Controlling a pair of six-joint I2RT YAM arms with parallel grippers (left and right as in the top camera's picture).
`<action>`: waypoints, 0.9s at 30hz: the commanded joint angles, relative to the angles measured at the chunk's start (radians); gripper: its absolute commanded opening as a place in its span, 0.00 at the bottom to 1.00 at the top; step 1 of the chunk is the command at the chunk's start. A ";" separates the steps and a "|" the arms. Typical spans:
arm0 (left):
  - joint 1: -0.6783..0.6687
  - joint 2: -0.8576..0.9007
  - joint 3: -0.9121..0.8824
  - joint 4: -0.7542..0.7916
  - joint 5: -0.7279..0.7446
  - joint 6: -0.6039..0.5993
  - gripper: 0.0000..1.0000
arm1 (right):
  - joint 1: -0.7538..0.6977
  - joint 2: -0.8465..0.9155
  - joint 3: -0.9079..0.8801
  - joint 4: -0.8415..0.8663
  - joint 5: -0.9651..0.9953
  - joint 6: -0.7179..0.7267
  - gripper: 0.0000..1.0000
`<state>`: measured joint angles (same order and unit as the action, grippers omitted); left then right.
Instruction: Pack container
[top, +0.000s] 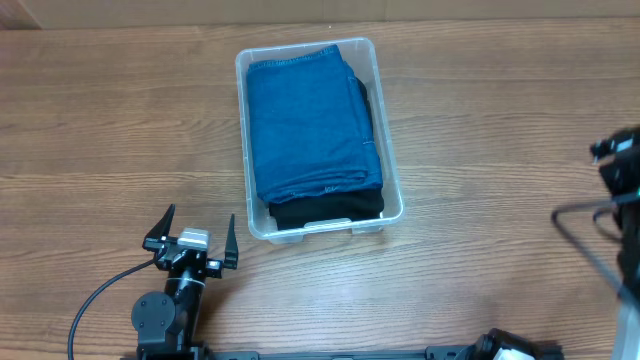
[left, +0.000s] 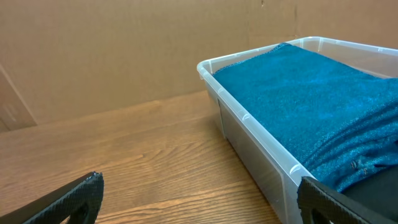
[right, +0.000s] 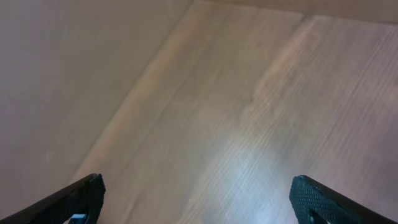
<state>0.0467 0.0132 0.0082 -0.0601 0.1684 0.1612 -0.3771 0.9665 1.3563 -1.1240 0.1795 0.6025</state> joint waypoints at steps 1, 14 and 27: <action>0.007 -0.009 -0.003 -0.002 -0.003 0.019 1.00 | 0.034 -0.097 -0.037 -0.082 -0.018 0.001 1.00; 0.007 -0.009 -0.003 -0.002 -0.003 0.019 1.00 | 0.269 -0.578 -0.526 0.319 0.009 -0.090 1.00; 0.007 -0.009 -0.003 -0.002 -0.003 0.019 1.00 | 0.364 -0.826 -1.078 0.815 -0.108 -0.166 1.00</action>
<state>0.0467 0.0132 0.0082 -0.0601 0.1684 0.1612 -0.0372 0.1940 0.3603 -0.3710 0.1120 0.4808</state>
